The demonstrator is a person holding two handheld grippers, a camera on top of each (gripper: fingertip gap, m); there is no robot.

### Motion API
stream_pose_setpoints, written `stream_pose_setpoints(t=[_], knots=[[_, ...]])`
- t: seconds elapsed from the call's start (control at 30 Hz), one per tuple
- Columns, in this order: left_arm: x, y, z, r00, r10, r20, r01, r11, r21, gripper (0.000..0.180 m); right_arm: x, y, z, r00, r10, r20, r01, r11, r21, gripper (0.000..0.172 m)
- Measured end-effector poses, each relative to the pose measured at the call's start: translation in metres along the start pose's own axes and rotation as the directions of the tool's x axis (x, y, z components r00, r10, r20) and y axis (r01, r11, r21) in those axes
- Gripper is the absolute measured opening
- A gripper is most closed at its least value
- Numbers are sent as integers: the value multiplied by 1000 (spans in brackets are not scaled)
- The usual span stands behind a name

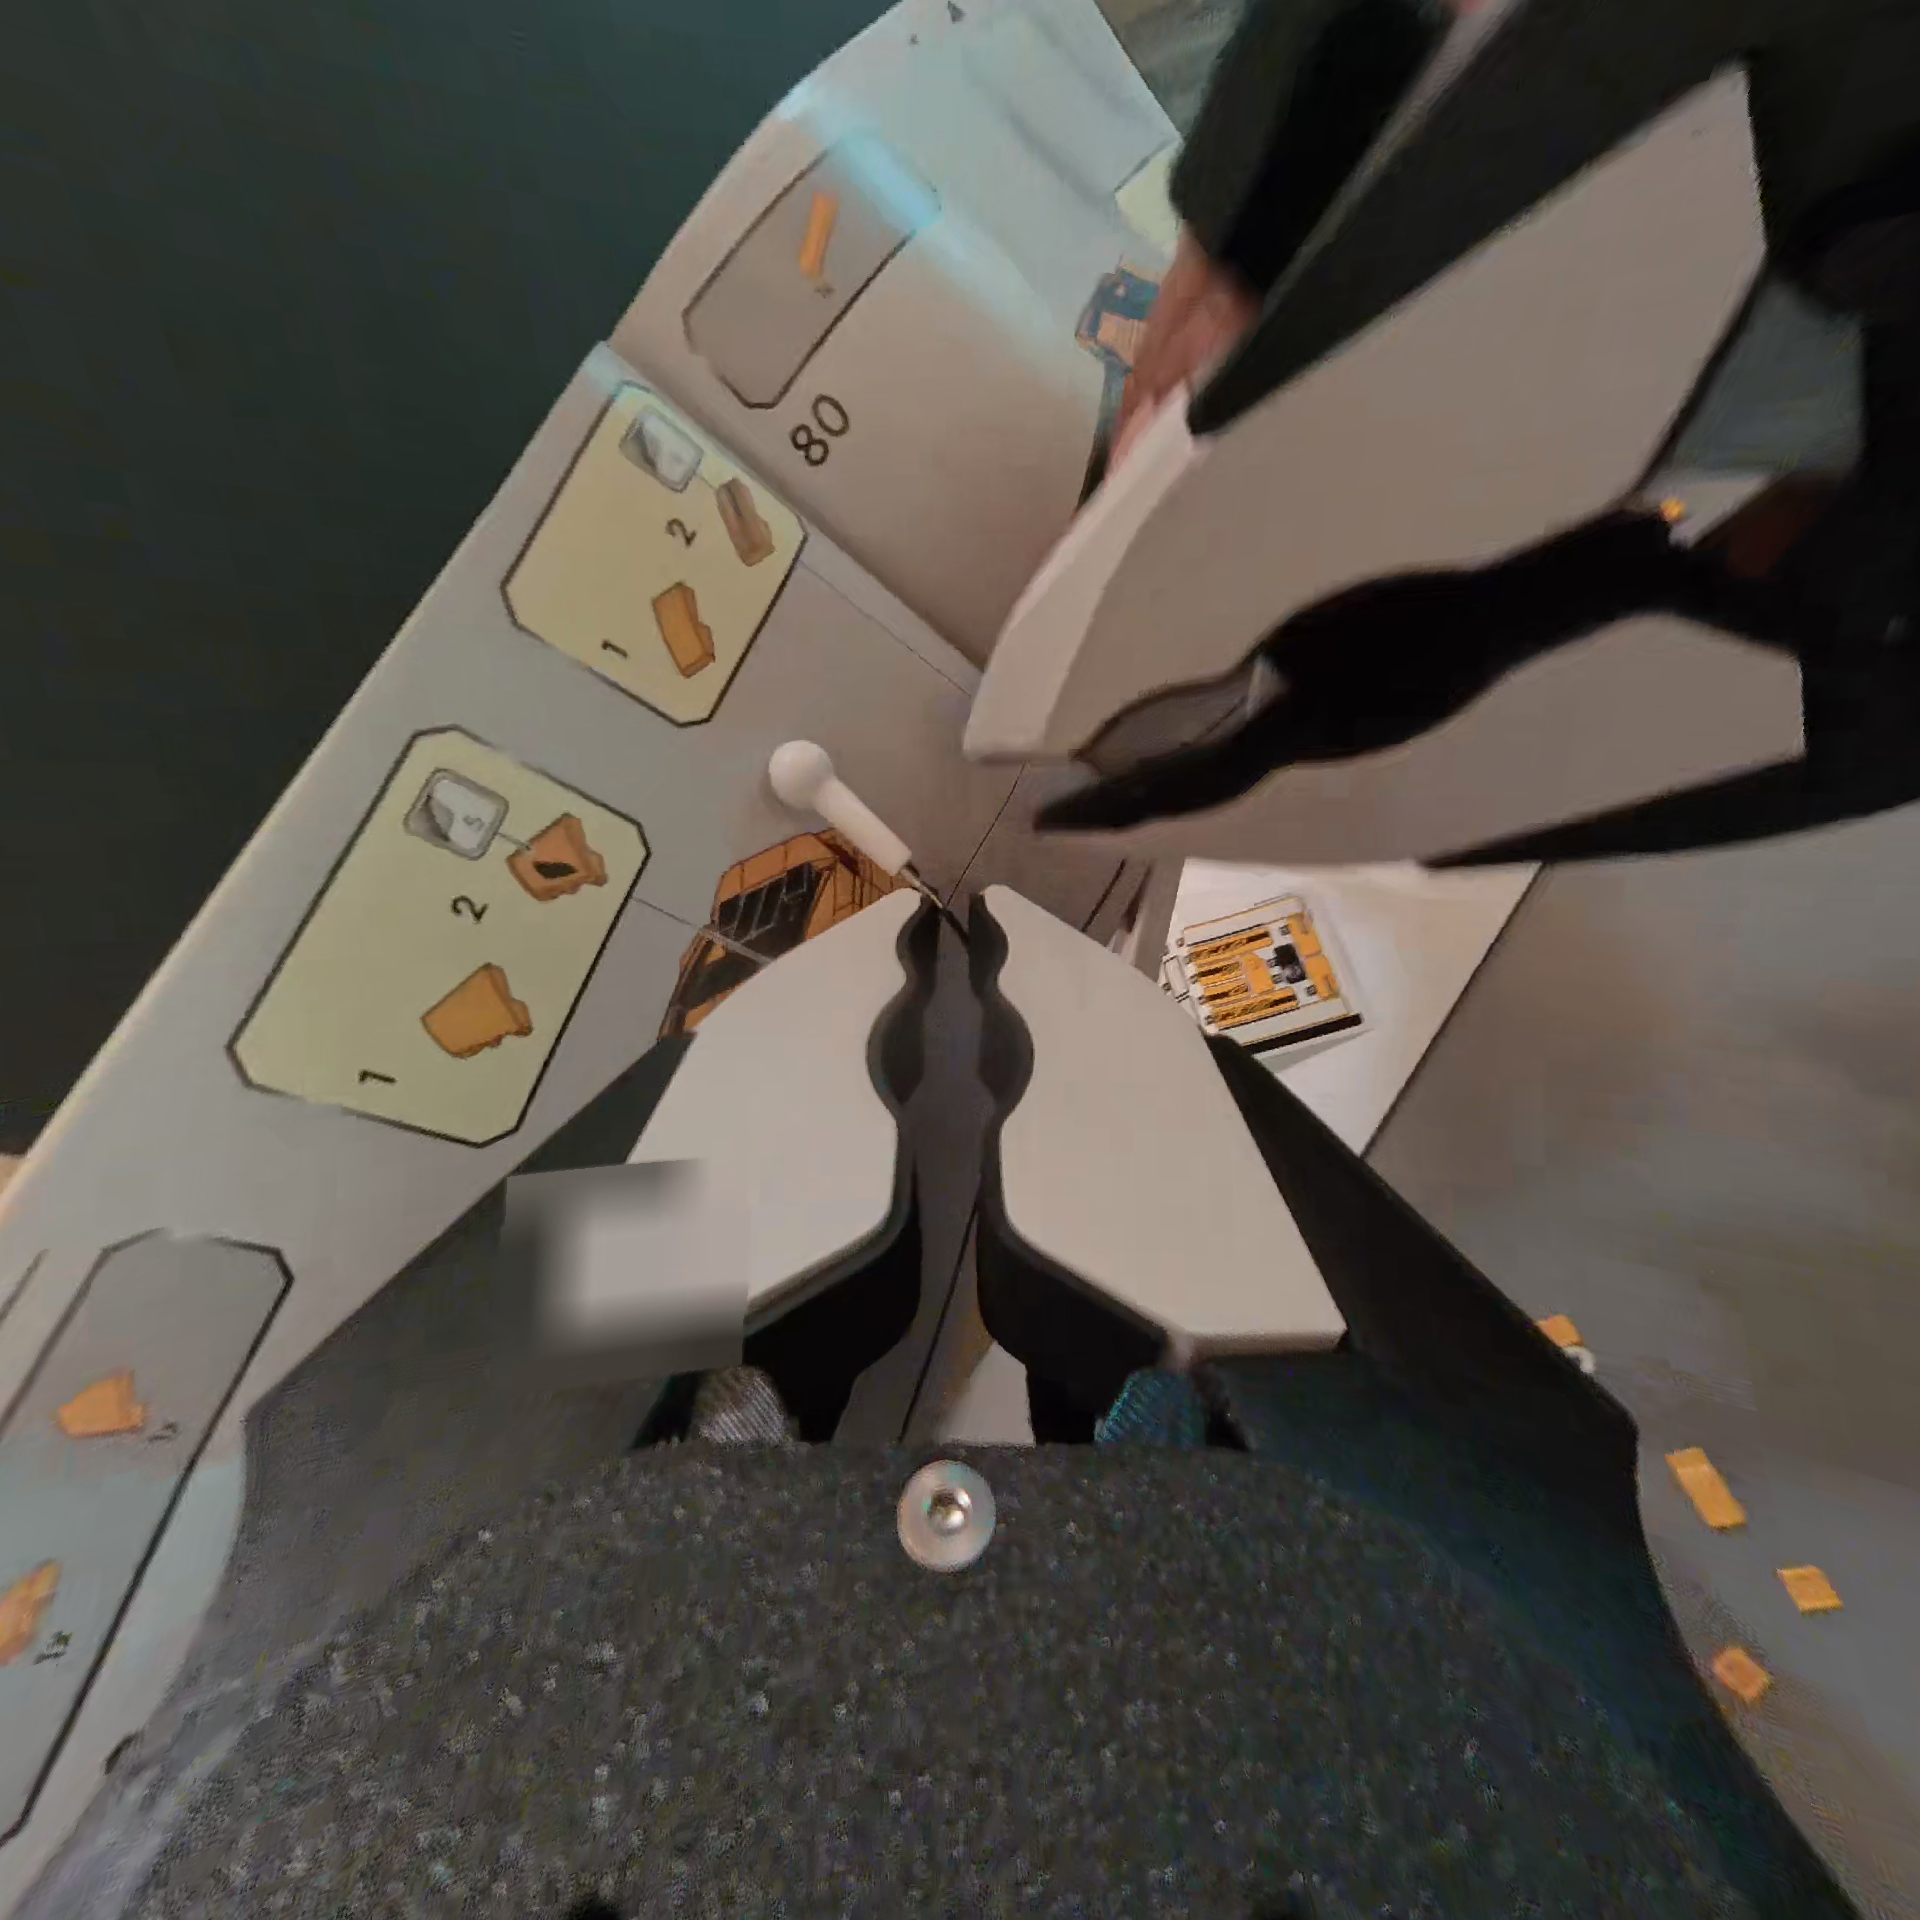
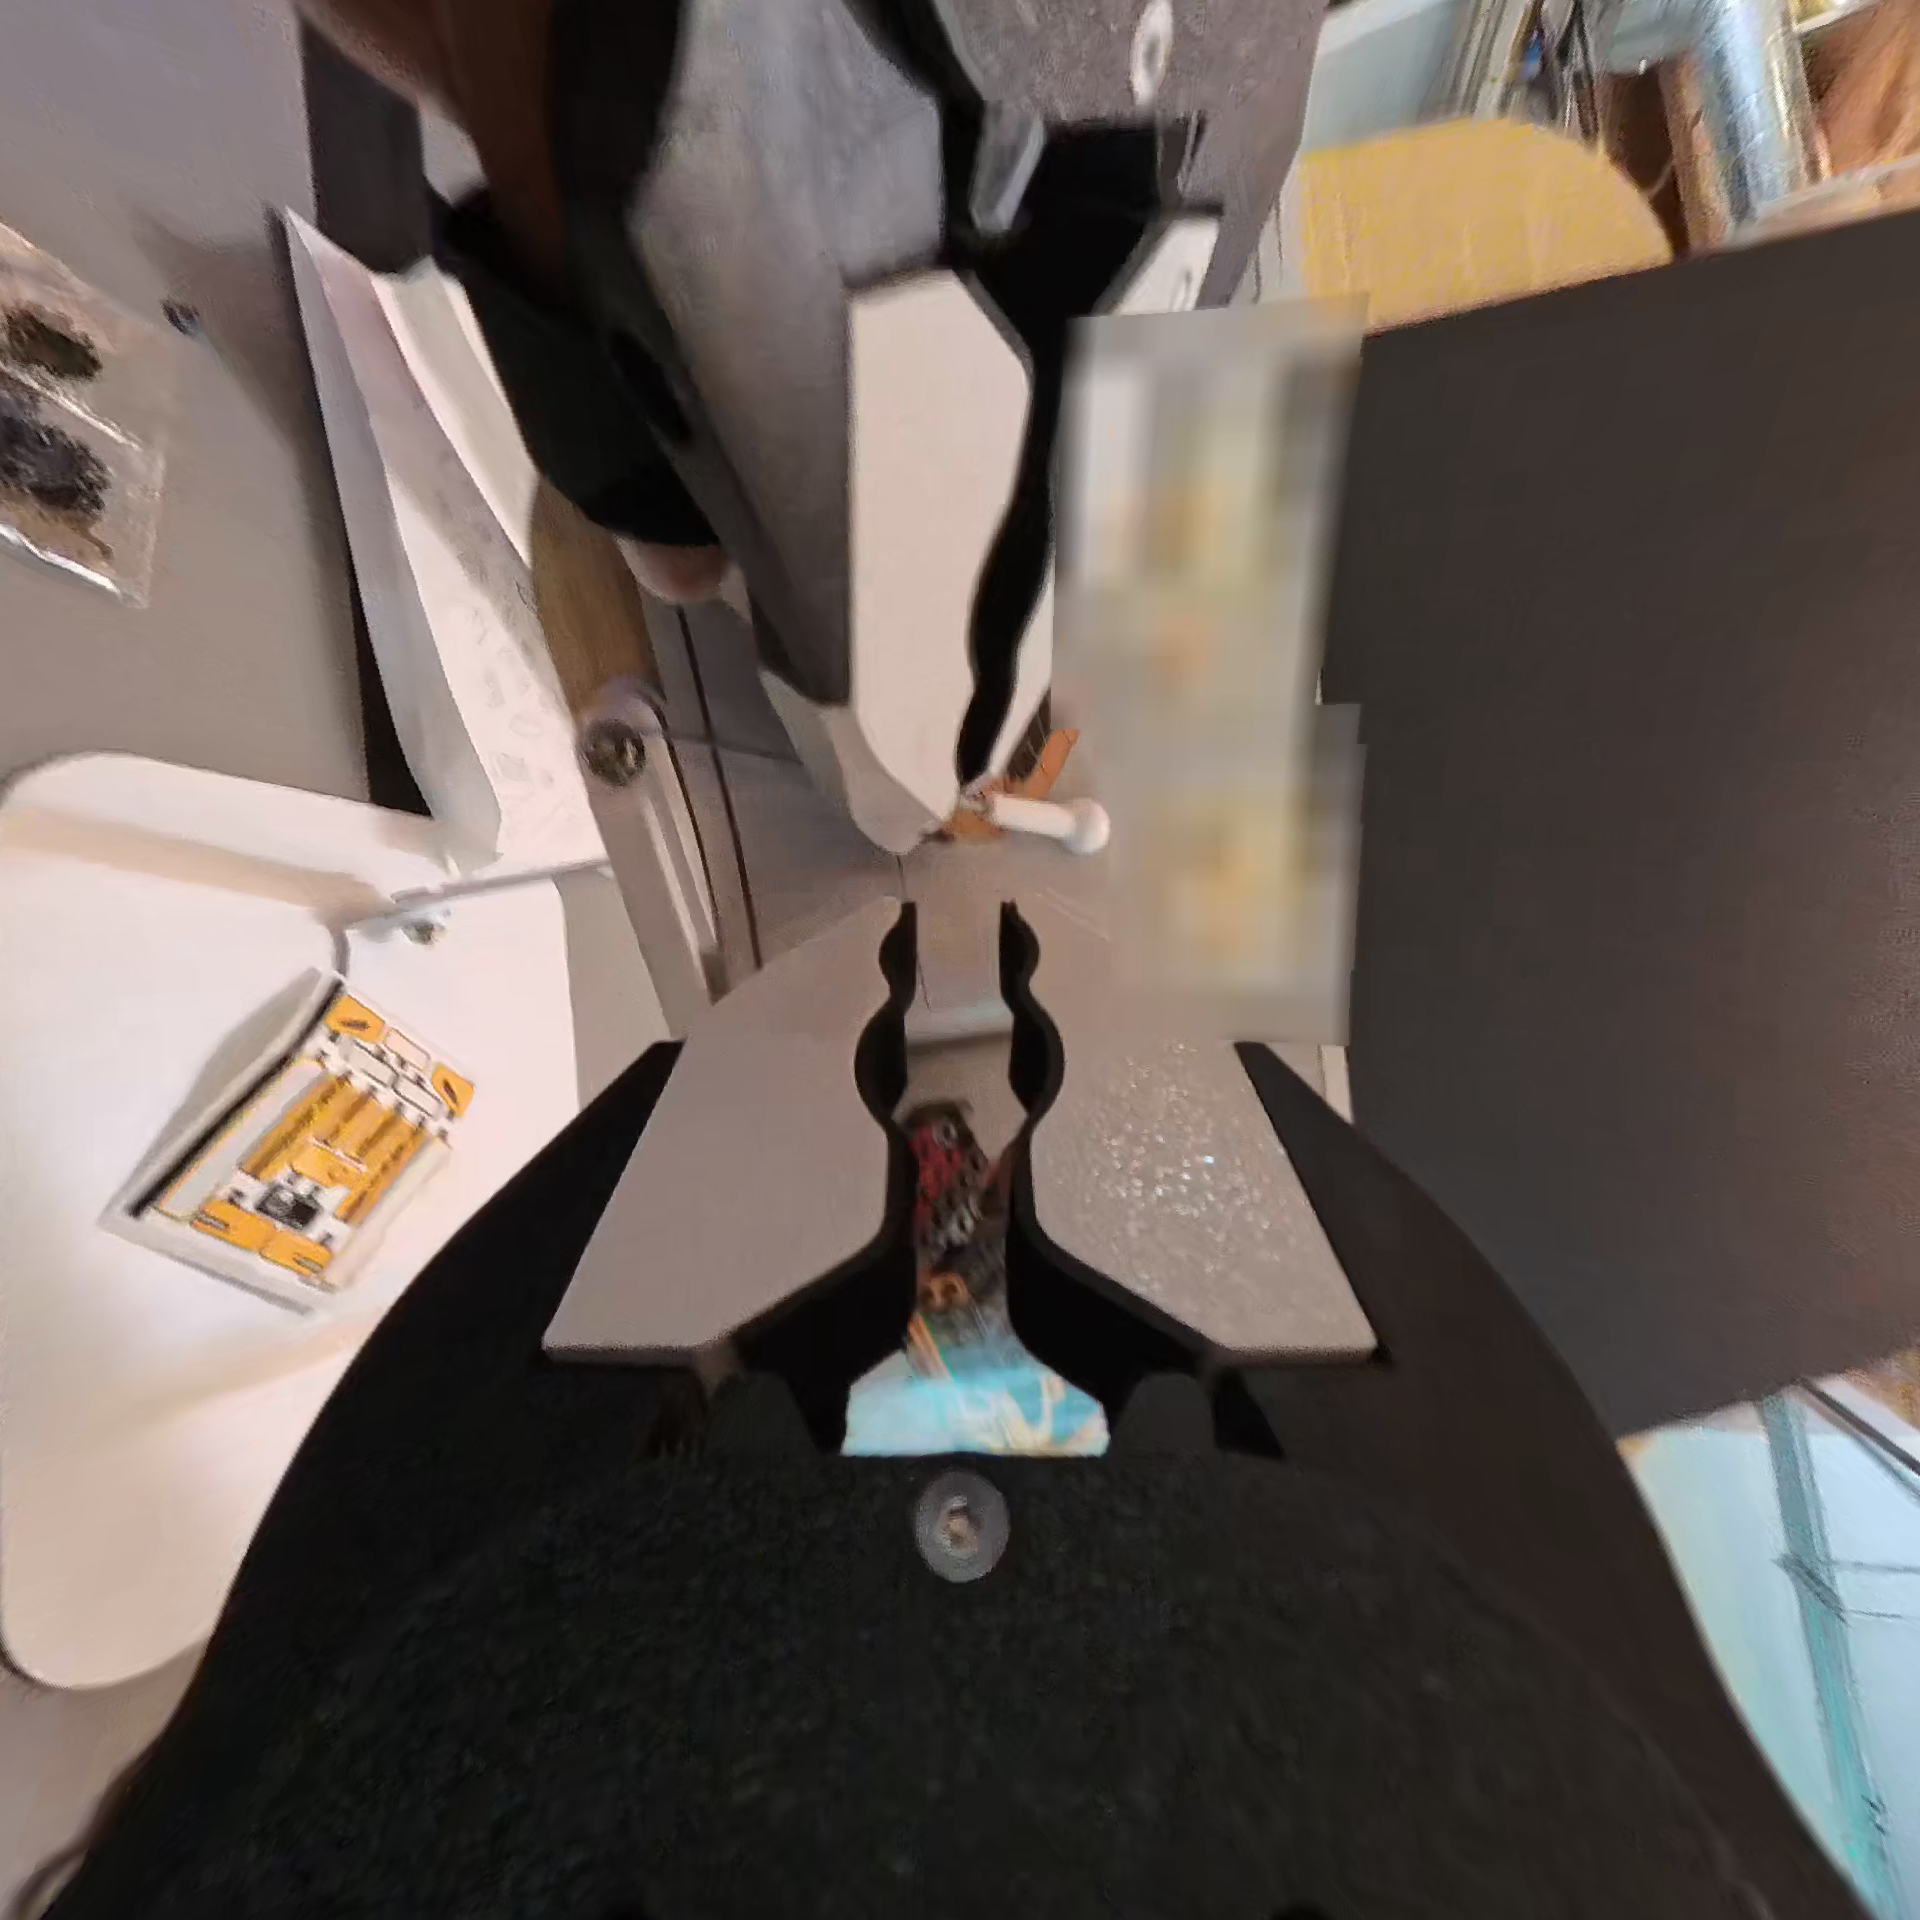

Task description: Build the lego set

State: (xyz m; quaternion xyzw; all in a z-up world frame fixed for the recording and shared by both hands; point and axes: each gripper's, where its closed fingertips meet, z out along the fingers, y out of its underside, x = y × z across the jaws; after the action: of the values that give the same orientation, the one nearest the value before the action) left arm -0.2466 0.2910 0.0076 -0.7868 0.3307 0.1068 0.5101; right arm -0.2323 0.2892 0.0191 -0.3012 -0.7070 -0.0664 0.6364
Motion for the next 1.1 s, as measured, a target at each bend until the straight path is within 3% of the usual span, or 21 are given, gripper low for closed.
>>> stream_pose_setpoints(t=[0.03, 0.17, 0.37, 0.5, 0.57, 0.63, 0.7, 0.8, 0.93, 1.1], knots=[[1, 0, 1, 1000, 26, 13, -25, 1000, -13, 6, 4, 9, -1, 1000, -10, -16, 10, 1000, -25, 15], [5, -2, 2, 995, 93, 41, -91, 995, -44, 5, 8, 36, 5, 999, -34, -37, 31, 995, -93, 14], [13, -4, 9, 969, 246, 10, -243, 962, -122, 5, 2, 29, 14, 993, -103, -63, 99, 993, -62, 4], [13, -1, 18, 978, 203, -56, -210, 961, -183, 5, 2, 30, 12, 987, -147, -64, 143, 987, -69, 5], [12, -2, 16, 987, 154, -52, -161, 970, -181, 5, 4, 34, 5, 994, -88, -62, 84, 994, -68, 13], [12, -7, 9, 993, 114, -8, -114, 988, -100, 5, 14, 41, -10, 992, 98, -84, -101, 994, -30, 14], [12, -12, -4, 999, 26, 31, -26, 1000, -6, 5, 26, 61, -28, 923, 376, -82, -377, 926, 5, 22], [4, -6, -20, 983, -165, 80, 159, 984, 79, 7, 40, 113, -46, 711, 700, -57, -701, 713, 4, 47], [-3, 2, -29, 959, -267, 99, 253, 958, 134, 7, 59, 181, -46, 509, 861, 10, -859, 508, -65, 88], [11, -6, -34, 946, -317, 68, 300, 935, 190, 7, 46, 196, -16, 347, 889, 300, -868, 425, -256, 108]])
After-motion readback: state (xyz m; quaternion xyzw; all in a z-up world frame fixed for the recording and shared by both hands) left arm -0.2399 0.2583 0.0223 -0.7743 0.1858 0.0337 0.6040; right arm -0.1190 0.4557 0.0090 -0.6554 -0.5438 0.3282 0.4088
